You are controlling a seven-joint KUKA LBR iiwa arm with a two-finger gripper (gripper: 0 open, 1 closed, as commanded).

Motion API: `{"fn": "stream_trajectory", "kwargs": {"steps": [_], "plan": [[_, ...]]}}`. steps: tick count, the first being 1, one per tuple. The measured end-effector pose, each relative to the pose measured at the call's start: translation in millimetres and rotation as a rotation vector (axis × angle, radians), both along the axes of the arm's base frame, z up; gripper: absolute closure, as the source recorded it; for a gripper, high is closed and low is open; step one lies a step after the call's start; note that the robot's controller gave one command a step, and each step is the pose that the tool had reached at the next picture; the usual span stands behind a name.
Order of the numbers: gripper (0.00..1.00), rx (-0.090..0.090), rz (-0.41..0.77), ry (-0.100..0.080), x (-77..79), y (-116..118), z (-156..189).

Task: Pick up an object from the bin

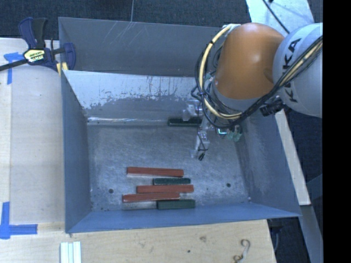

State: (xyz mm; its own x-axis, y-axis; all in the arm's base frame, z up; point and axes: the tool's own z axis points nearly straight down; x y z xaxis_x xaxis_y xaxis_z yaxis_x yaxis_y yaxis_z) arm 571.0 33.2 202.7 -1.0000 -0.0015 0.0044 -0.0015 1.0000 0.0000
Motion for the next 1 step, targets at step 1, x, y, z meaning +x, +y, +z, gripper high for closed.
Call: {"fn": "stream_trajectory", "kwargs": {"steps": [1], "plan": [[0.00,-0.001,0.004,0.000,-56.3,51.1,-136.3]]}}
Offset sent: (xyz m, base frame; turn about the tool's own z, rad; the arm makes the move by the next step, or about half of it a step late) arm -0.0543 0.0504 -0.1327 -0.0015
